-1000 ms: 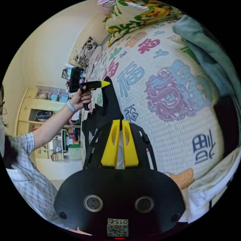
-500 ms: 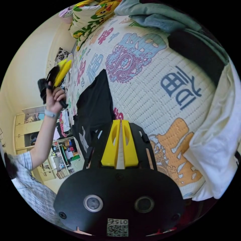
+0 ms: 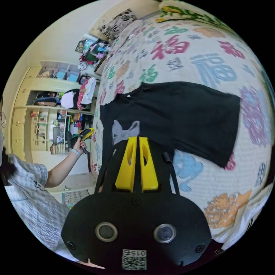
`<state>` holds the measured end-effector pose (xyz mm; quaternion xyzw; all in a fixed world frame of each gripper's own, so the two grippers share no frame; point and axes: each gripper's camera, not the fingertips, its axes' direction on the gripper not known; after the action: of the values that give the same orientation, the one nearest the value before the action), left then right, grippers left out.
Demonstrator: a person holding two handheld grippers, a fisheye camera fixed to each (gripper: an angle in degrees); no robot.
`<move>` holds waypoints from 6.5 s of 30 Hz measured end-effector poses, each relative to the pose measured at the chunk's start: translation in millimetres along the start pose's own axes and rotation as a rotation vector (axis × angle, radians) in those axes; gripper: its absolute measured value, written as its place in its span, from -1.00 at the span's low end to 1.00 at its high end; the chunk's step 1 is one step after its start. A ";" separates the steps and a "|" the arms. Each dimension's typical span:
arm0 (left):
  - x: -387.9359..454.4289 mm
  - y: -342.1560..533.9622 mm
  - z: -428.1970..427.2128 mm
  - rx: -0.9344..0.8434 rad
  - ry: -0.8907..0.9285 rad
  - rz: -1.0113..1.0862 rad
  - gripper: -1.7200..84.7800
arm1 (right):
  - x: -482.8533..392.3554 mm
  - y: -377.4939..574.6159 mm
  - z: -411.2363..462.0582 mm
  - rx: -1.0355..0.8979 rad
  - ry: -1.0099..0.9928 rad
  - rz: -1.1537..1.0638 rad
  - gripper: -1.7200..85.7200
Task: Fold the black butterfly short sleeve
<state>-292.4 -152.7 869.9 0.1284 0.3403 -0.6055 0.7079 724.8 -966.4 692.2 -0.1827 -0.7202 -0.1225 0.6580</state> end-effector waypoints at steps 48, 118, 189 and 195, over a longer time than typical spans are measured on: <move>93.8 54.5 -133.6 -0.084 0.386 0.598 -0.74 | 16.5 -221.4 370.4 -0.342 0.154 -0.225 -0.98; -69.5 240.6 -233.1 -0.451 0.036 0.157 -0.78 | 110.0 133.3 175.5 -0.371 0.277 0.215 -0.81; 517.6 209.6 330.0 -0.546 0.092 1.437 -0.80 | 64.9 227.7 -215.1 0.264 0.122 0.452 -0.81; 571.0 242.3 424.1 -0.636 0.010 1.482 -0.80 | 69.2 222.2 -209.6 0.245 0.086 0.506 -0.84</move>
<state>94.9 -787.5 762.1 0.1158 0.3261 0.1481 0.9265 1003.7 -846.0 768.5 -0.2705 -0.6325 0.1260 0.7148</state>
